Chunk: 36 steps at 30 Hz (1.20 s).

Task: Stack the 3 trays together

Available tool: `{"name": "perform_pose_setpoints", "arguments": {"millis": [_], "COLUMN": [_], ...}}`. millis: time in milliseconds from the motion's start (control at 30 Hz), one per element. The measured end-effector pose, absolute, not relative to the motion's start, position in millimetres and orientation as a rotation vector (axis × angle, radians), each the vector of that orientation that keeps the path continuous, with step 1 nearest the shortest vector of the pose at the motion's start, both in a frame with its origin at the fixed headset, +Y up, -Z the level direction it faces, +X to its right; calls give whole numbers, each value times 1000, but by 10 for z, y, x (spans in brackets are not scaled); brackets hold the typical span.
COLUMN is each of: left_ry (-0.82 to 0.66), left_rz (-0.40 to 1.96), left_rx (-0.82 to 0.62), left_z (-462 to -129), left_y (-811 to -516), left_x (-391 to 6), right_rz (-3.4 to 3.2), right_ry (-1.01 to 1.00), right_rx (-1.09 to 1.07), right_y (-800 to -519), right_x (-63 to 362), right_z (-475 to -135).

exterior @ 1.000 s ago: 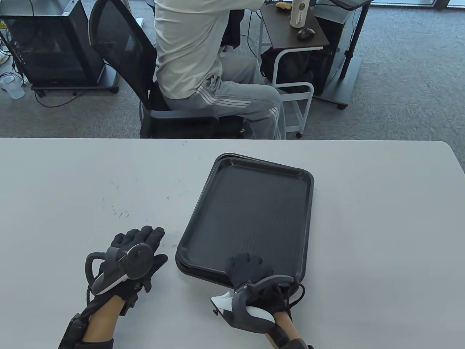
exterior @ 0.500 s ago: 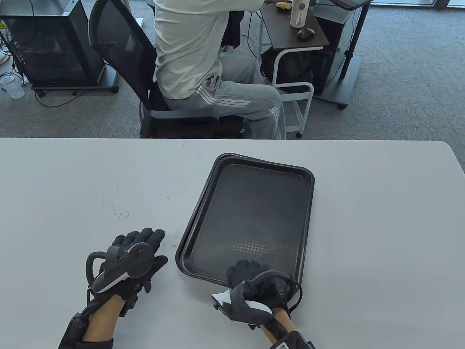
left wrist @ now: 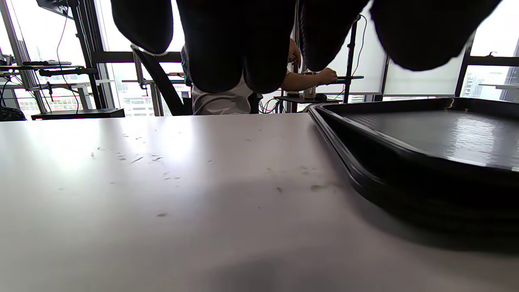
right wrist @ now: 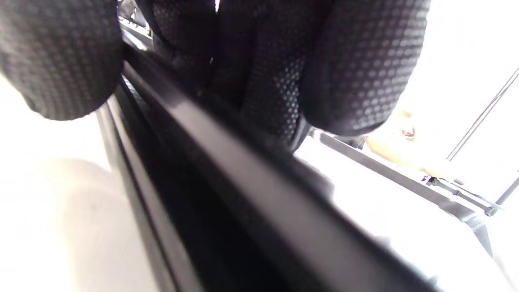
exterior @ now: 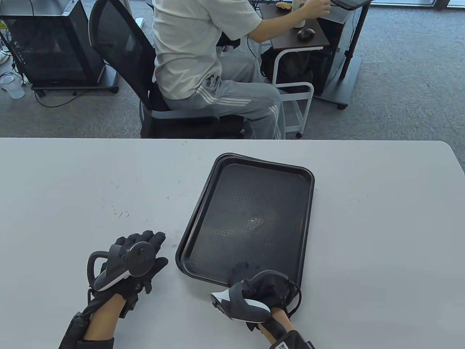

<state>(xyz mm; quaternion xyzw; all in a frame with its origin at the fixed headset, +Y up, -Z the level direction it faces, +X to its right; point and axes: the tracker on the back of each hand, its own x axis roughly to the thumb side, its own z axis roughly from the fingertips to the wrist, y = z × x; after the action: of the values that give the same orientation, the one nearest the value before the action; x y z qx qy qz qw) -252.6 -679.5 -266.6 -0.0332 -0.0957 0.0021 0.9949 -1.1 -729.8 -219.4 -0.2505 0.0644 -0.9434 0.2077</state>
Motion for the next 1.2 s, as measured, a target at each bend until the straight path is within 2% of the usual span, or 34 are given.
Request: {"name": "perform_pose_setpoints", "arguments": {"millis": [167,600,1200], "left_ry": [-191,-189,-186], "left_rz": [6,10,23], "left_rx": [-74,-89,-93], "left_z": [-2670,-2679,-2688], "left_y": [-6803,-6822,-6842], "left_x": [-2526,-2524,-2539], "right_rz": [-2616,-2679,-2806], "right_ry": [116,249,314], "right_rx": [-695,-758,-771], "right_y": [-7329,-7330,-7341], "right_x": [-74,-25,24], "right_z": [-2182,-2163,-2181]}}
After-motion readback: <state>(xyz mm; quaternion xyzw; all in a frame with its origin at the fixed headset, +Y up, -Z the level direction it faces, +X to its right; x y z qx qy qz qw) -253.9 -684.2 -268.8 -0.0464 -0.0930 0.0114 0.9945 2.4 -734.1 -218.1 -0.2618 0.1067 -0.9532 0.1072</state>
